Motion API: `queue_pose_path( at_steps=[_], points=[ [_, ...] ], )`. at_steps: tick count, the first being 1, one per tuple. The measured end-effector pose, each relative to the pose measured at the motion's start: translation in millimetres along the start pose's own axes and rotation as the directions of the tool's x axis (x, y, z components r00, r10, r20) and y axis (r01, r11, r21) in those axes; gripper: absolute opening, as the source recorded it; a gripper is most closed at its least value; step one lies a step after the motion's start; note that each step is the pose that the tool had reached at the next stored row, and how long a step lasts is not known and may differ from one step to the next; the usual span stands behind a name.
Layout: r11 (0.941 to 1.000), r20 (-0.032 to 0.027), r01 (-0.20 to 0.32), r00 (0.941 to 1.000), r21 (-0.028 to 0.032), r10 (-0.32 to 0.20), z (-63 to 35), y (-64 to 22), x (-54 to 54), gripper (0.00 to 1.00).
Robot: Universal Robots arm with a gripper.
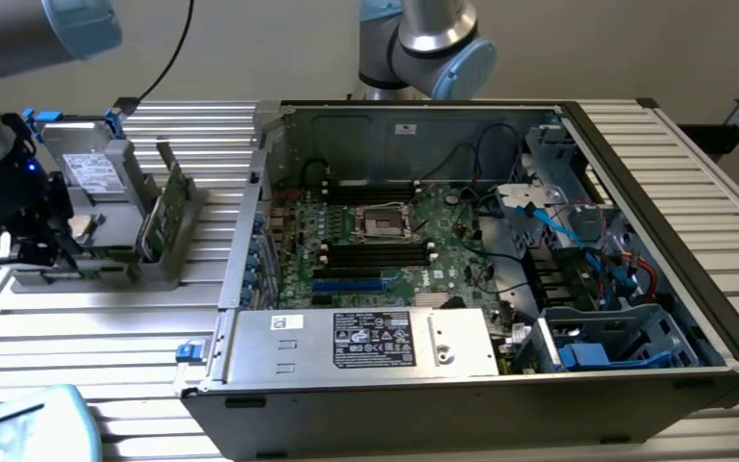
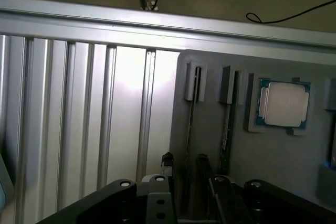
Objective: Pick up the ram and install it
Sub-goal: 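Press down the ram until it locks into place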
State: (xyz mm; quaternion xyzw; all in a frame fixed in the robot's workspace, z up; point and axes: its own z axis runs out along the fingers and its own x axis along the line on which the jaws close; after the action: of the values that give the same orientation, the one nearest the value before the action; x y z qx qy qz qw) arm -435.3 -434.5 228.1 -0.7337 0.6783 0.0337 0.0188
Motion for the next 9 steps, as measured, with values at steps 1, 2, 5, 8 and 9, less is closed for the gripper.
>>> queue_pose_path(
  at_steps=[1, 2, 5, 8, 9],
  points=[
    [1.0000, 0.0041, 0.000, 1.0000, -0.0007, 0.000, 0.6, 0.1, -0.1, 0.31],
    [1.0000, 0.0072, 0.000, 1.0000, -0.0027, 0.000, 1.1, 0.4, -0.1, 0.31],
    [0.9999, 0.0104, -0.001, 0.9999, -0.0149, 0.001, 2.7, 1.4, -0.2, 0.31],
    [0.9997, 0.0110, -0.002, 0.9999, -0.0242, 0.002, 6.9, 1.5, -0.4, 0.31],
    [0.9997, 0.0111, -0.002, 0.9999, -0.0252, 0.002, 8.7, 1.5, -0.3, 0.31]
  ],
)
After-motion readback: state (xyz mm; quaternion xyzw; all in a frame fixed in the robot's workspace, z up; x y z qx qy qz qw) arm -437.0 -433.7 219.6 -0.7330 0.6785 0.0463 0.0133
